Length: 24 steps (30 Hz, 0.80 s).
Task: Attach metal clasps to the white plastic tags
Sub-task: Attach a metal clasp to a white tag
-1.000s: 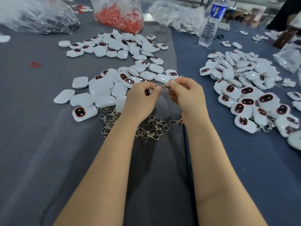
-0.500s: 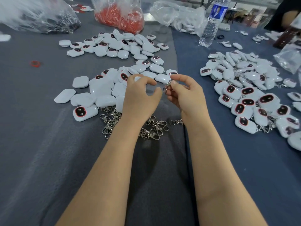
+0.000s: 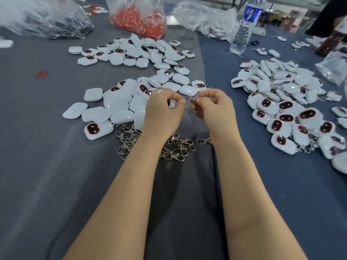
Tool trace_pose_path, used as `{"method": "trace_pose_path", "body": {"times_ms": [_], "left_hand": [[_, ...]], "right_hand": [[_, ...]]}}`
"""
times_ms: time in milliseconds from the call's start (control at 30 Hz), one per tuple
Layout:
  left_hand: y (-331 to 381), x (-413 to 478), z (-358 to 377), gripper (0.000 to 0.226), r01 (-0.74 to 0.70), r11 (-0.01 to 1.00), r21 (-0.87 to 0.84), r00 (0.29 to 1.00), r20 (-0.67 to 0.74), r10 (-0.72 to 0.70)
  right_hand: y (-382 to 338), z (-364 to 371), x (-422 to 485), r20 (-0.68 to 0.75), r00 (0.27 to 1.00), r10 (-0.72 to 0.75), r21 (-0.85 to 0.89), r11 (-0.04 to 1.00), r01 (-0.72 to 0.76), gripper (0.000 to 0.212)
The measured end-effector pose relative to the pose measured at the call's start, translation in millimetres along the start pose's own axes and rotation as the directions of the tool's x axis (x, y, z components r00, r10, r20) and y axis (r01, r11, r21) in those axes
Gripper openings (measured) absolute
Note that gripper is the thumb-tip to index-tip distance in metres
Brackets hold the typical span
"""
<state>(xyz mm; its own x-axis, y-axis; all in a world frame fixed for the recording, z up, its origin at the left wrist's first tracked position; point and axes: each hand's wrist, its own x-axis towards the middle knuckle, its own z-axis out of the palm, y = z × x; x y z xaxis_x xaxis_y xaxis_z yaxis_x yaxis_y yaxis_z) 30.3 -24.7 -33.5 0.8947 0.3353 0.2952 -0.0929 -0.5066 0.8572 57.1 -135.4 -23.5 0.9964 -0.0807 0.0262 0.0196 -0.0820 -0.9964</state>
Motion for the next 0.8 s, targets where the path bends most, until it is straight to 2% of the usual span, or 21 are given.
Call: {"method": "trace_pose_path", "body": {"times_ms": [67,100,267,367,600,800], "left_hand": [[-0.6,0.2,-0.4,0.005,-0.004,1.0,0.011,1.0,-0.019,0.004],[-0.8,-0.1,-0.2,0.006,-0.012,1.0,0.025,1.0,-0.025,0.012],[0.1,-4.4,2.2,0.007,-0.059,0.993,0.105,0.997,-0.035,0.063],[0.8,-5.5,3.3,0.005,-0.071,0.988,0.137,0.996,-0.04,0.077],[2.2,-4.4,2.0,0.008,-0.078,0.99,0.114,0.994,-0.068,0.086],[2.0,-3.1,1.3,0.007,-0.068,0.995,0.07,0.995,-0.064,0.072]], "right_hand": [[2.0,1.0,-1.3,-0.021,0.996,-0.083,-0.229,0.97,0.076,0.018],[2.2,2.0,-2.3,-0.008,0.992,-0.125,-0.288,0.95,0.118,0.017],[0.7,7.1,-6.7,0.123,0.953,-0.277,-0.388,0.871,0.303,0.013],[1.7,7.4,-7.6,0.143,0.94,-0.308,-0.485,0.807,0.338,0.011],[2.5,7.1,-6.9,0.187,0.946,-0.267,-0.487,0.811,0.325,0.012],[3.2,7.0,-6.1,0.137,0.953,-0.272,-0.416,0.857,0.304,0.011]]}}
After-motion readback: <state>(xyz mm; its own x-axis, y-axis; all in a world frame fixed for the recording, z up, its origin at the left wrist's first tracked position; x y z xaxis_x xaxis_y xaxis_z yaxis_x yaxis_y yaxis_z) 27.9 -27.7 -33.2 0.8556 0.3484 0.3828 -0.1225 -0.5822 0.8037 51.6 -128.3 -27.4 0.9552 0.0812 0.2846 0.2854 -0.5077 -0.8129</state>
